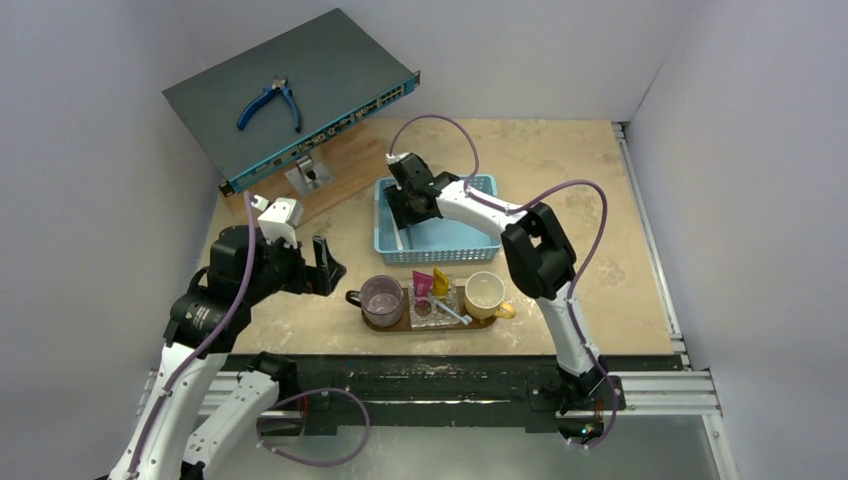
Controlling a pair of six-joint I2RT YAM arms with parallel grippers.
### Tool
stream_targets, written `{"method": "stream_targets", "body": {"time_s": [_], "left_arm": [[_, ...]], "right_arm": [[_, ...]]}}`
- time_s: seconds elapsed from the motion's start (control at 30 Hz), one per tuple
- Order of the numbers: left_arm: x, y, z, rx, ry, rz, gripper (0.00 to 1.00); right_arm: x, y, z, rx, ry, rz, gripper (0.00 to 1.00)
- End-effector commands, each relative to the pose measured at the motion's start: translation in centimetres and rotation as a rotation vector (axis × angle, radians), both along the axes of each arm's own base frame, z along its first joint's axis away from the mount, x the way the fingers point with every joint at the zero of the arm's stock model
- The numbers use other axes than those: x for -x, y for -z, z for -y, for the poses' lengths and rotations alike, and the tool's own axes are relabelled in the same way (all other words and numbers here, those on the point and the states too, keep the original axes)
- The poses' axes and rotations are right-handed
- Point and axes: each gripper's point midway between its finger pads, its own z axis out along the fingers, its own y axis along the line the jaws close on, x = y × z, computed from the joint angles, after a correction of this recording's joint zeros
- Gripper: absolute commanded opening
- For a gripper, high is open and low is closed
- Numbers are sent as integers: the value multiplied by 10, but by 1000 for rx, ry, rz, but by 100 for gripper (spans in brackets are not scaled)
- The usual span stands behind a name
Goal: Prepare toiletry sets of a toothbrush and toothpaste on the tray
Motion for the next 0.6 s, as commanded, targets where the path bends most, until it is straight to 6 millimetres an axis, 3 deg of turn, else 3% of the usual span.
{"method": "stream_targets", "body": {"time_s": [0.0, 0.47, 0.57], "left_arm": [[-7, -7, 1, -2, 3, 40, 100], [-6, -8, 1, 0, 5, 45, 100], [-6, -8, 1, 1, 5, 46, 100]], "right_arm": [[-16, -17, -15, -77, 15, 35, 57], [-14, 20, 0, 27, 18, -10, 40], [-11, 25, 3, 42, 13, -21, 30]]}}
